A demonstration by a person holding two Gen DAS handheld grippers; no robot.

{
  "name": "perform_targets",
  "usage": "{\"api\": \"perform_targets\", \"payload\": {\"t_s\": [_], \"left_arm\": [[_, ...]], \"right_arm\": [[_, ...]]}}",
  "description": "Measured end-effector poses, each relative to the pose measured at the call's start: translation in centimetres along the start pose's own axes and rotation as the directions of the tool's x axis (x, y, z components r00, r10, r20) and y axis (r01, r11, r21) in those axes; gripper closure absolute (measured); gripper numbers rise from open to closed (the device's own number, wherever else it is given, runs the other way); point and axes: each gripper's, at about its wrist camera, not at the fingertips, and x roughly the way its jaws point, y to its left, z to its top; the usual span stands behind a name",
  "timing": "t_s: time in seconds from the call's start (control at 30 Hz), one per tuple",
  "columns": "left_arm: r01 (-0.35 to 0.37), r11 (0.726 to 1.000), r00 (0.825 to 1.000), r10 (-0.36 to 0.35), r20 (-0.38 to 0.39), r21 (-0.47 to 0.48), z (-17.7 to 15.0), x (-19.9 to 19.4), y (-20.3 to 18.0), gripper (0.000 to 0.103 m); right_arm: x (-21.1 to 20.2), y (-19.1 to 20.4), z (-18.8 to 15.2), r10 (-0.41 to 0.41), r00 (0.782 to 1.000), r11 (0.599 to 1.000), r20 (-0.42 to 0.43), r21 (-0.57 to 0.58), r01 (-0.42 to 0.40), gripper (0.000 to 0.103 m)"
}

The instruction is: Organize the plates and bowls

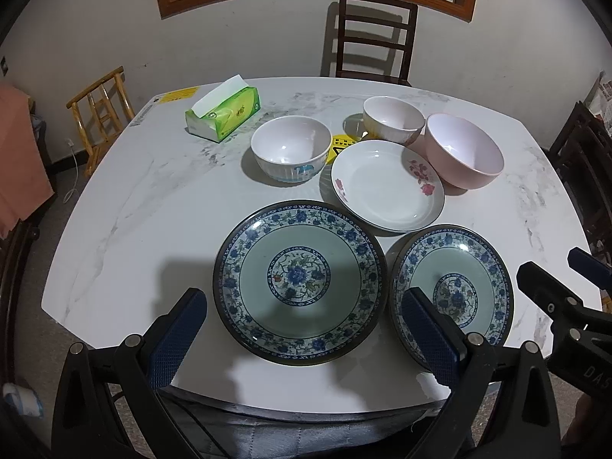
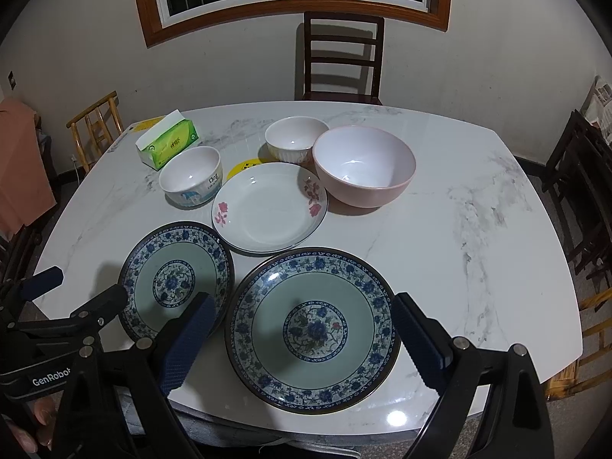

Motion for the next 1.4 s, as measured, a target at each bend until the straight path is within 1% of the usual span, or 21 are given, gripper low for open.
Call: {"api": "perform_targets", "payload": {"t_s": [0.57, 1.03, 1.4], "left_arm": [[-0.012, 1.0, 1.0, 0.012, -0.01, 0.001, -0.4, 0.6, 0.0, 0.003], [-0.016, 1.0, 1.0, 0.016, -0.015, -0.005, -0.5, 0.8, 0.2, 0.003], [-0.011, 0.999, 0.999, 0.01, -0.031, -0.039, -0.4, 1.2, 1.4, 0.003]], "right_arm": [[0.7, 0.1, -0.1, -0.005, 1.0, 1.0, -0.014, -0.003, 0.005, 0.008], [0.6, 0.2, -0.2, -0.005, 1.0, 1.0, -0.008, -0.005, 0.004, 0.008], [0.7, 0.2, -0.2, 0.032, 0.999, 0.999, 0.003, -0.02, -0.032, 0.008]]}}
